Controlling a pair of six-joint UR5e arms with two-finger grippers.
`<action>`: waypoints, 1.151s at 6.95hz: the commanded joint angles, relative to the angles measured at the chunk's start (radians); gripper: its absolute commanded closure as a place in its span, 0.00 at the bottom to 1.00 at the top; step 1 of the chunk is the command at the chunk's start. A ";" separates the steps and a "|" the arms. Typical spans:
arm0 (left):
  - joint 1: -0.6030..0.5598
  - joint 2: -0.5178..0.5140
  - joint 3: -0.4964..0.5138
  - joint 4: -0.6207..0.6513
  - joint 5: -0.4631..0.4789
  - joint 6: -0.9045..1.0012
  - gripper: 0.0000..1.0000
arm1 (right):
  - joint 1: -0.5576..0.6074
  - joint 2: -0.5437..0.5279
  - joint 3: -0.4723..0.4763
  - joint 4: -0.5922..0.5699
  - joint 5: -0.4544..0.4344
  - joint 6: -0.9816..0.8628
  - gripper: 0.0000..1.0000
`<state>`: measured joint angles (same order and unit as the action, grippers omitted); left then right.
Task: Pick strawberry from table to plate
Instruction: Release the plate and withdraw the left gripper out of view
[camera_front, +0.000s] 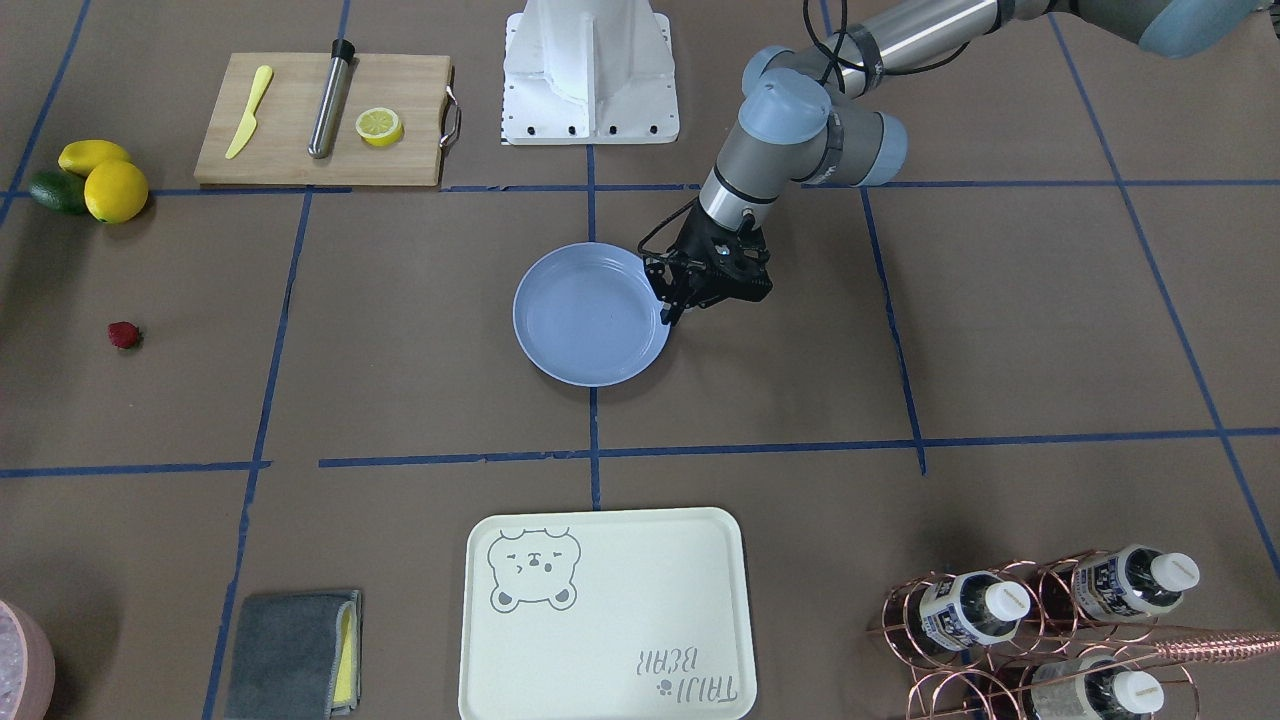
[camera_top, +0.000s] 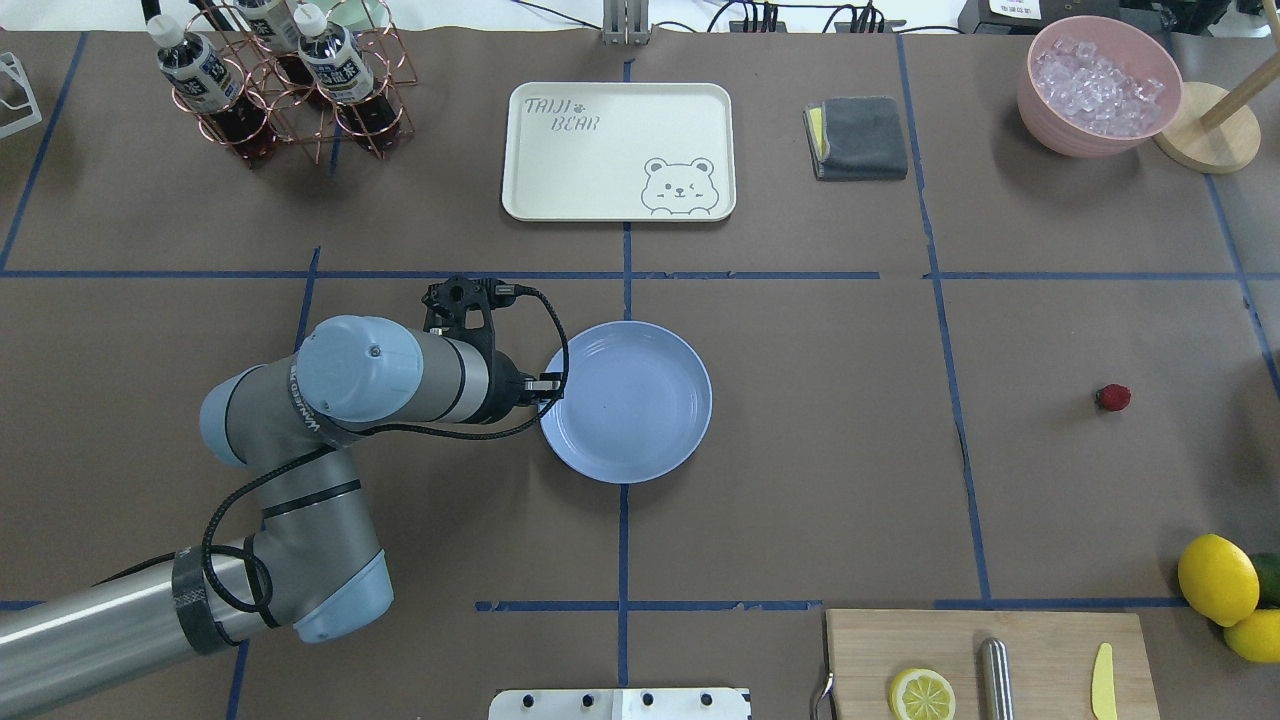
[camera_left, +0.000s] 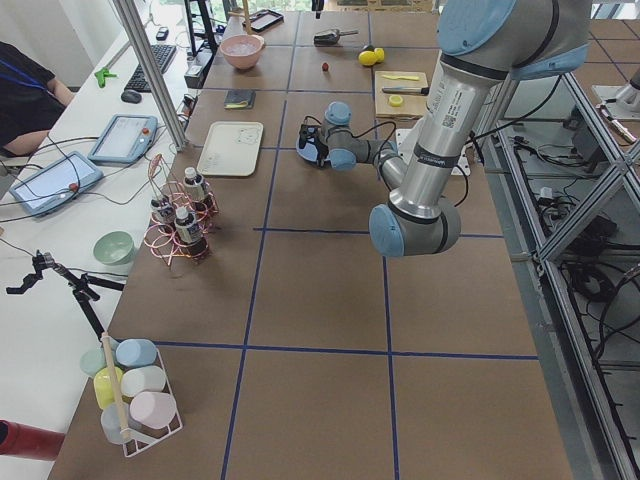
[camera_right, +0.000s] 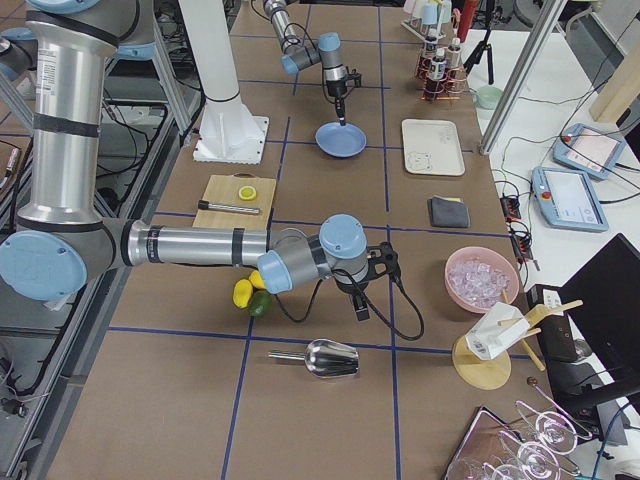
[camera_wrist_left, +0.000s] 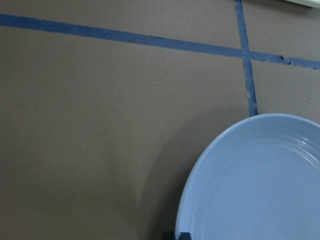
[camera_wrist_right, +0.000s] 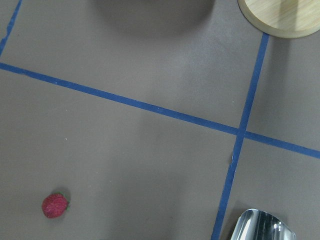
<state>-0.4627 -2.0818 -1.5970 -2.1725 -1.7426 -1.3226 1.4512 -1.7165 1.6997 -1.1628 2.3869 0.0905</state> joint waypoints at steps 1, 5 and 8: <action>0.001 0.000 0.000 -0.001 0.000 0.003 0.64 | 0.000 0.000 0.000 0.000 0.000 0.000 0.00; -0.099 0.025 -0.046 0.041 -0.015 0.198 0.00 | 0.000 0.003 0.026 0.014 0.005 -0.001 0.00; -0.461 0.193 -0.217 0.304 -0.284 0.771 0.00 | -0.008 0.014 0.075 0.055 0.011 0.021 0.00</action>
<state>-0.7651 -1.9654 -1.7656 -1.9484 -1.9213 -0.8005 1.4480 -1.7065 1.7576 -1.1154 2.3954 0.0959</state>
